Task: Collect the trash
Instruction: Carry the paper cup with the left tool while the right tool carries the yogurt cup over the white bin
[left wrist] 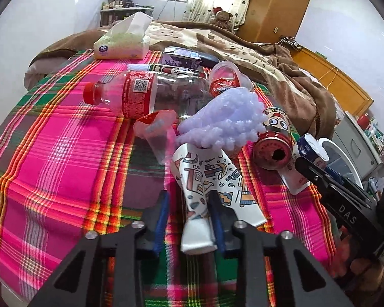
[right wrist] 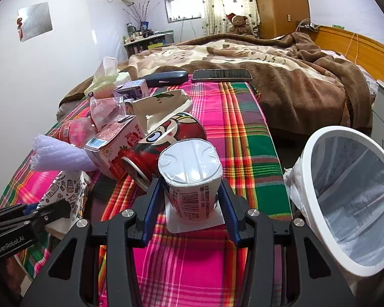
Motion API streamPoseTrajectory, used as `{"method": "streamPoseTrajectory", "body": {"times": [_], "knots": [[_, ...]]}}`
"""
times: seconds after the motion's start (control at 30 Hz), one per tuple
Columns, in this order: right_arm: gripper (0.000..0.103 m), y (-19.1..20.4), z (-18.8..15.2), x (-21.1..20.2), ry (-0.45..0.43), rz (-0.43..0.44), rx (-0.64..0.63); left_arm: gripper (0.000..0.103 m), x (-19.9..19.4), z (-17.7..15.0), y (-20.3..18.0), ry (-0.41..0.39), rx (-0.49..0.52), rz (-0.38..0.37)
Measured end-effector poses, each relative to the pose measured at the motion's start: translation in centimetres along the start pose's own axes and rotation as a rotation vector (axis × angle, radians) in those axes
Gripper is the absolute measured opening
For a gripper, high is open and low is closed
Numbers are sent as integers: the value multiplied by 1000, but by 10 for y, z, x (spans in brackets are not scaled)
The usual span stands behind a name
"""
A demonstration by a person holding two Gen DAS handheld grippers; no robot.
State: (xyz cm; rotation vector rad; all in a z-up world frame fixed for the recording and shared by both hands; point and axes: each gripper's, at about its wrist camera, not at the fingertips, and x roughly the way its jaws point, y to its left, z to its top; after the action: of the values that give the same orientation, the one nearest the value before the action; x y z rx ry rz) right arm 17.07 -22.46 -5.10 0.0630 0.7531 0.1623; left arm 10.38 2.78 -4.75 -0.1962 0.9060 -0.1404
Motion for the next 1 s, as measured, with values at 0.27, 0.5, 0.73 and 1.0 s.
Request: {"method": "streamPoseTrajectory", "body": {"times": [0.27,0.5,0.73,1.0], "knots": [[45,-1,-2,-15,-52,21,23,21,-11,-3,3,-25,-4,-20],[45,-2,-5,-17,-60,9,28,24,-6,-9,0,-24,12,23],[45,-3,-6,-19,-71,10,28,51,4,-11,-4,-26,-6,39],[45,-7,-9,-26,-81,18,48,19,-7,-12,-6,-56,1,-5]]}}
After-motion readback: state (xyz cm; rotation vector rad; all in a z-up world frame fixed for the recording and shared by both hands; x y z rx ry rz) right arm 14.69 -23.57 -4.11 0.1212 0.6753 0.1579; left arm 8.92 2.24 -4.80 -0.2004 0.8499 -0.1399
